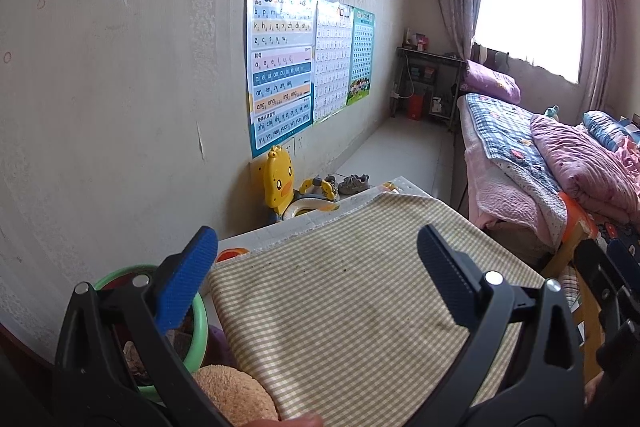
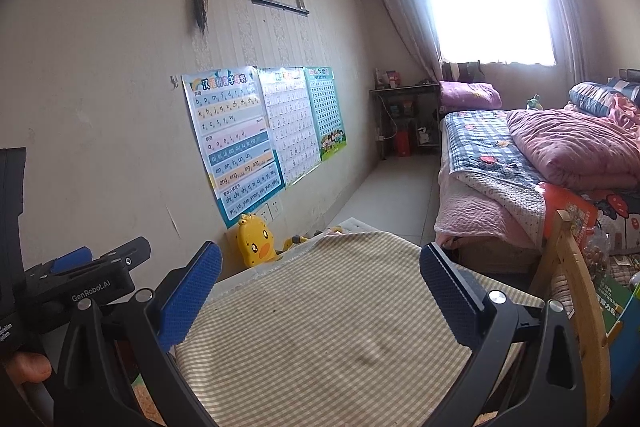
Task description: Collect trash
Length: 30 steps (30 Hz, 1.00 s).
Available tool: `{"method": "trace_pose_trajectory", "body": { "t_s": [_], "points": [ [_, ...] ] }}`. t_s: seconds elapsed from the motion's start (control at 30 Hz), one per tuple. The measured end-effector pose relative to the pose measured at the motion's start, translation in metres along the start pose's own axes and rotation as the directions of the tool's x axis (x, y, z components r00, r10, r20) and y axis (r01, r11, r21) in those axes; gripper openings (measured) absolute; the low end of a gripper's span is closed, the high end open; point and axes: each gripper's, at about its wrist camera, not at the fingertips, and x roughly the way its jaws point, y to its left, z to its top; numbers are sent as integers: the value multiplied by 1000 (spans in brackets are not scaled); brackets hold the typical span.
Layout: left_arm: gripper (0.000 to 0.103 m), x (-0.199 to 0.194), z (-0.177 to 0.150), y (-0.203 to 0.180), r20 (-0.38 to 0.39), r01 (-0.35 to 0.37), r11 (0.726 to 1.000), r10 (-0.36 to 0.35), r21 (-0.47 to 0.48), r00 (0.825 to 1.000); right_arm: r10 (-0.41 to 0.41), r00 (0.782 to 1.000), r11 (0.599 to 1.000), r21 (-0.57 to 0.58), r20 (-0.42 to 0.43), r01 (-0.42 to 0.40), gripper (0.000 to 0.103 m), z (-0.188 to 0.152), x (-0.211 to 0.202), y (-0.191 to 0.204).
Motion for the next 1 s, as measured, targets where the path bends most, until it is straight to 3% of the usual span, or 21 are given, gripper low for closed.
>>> {"method": "trace_pose_trajectory", "body": {
  "t_s": [1.0],
  "points": [
    [98, 28, -8, 4, -62, -3, 1000, 3, -1, 998, -1, 997, 1000, -12, -83, 0, 96, -17, 24, 0]
  ]
}}
